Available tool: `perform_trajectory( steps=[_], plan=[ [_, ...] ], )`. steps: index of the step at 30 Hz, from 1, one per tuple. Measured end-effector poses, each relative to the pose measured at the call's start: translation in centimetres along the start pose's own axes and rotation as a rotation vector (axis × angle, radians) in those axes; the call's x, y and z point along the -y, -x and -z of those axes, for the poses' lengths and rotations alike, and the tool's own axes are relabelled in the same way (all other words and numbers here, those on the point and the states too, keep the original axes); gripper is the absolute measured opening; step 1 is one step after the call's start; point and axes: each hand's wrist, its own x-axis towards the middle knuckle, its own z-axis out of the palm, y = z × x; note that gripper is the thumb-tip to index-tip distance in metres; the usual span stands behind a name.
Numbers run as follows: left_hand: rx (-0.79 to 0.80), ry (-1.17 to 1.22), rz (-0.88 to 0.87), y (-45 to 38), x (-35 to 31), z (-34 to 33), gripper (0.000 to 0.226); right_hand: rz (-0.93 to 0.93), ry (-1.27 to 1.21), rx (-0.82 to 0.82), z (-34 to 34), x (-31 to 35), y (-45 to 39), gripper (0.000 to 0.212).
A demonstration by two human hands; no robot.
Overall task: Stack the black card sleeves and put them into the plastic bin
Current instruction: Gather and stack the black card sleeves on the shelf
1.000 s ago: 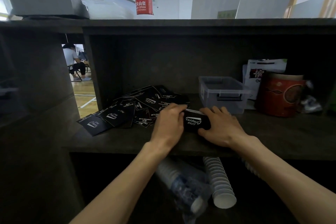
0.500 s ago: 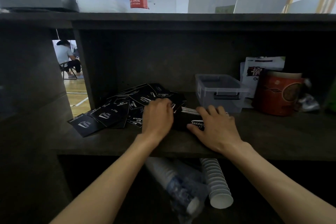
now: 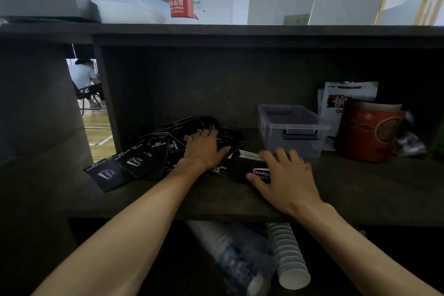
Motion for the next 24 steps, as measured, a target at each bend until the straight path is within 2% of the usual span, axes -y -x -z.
perform_trajectory(
  steps=[3,6,9,12,16,18,21,24],
  plan=[
    [-0.115,-0.032,-0.077,1.8,0.7,0.2,0.055,0.001,0.002,0.011,0.0,-0.1,0.0,0.072],
    [-0.155,-0.13,-0.14,3.1,1.1,1.2,0.037,-0.002,-0.003,0.011,0.0,-0.1,-0.1,0.072],
    [-0.181,-0.1,-0.156,3.6,1.1,2.2,0.03,-0.004,-0.001,0.005,-0.1,0.0,0.0,0.072],
    [-0.155,0.04,0.0,2.9,0.5,2.9,0.027,-0.001,0.008,-0.009,-0.1,0.0,-0.1,0.072],
    [0.036,0.135,0.255,0.4,-0.7,3.4,0.052,-0.003,0.013,-0.017,-0.3,-0.1,-0.2,0.074],
    [0.105,0.146,0.319,-0.4,-0.9,3.2,0.054,-0.005,0.007,-0.026,-0.4,-0.1,-0.1,0.075],
    [0.083,0.305,0.394,-1.2,-0.2,2.7,0.039,-0.004,0.002,-0.023,-0.5,-0.2,0.0,0.074],
    [0.018,0.582,0.407,-1.0,0.7,2.9,0.012,-0.003,0.006,-0.023,-0.4,-0.1,0.0,0.075]
  ],
)
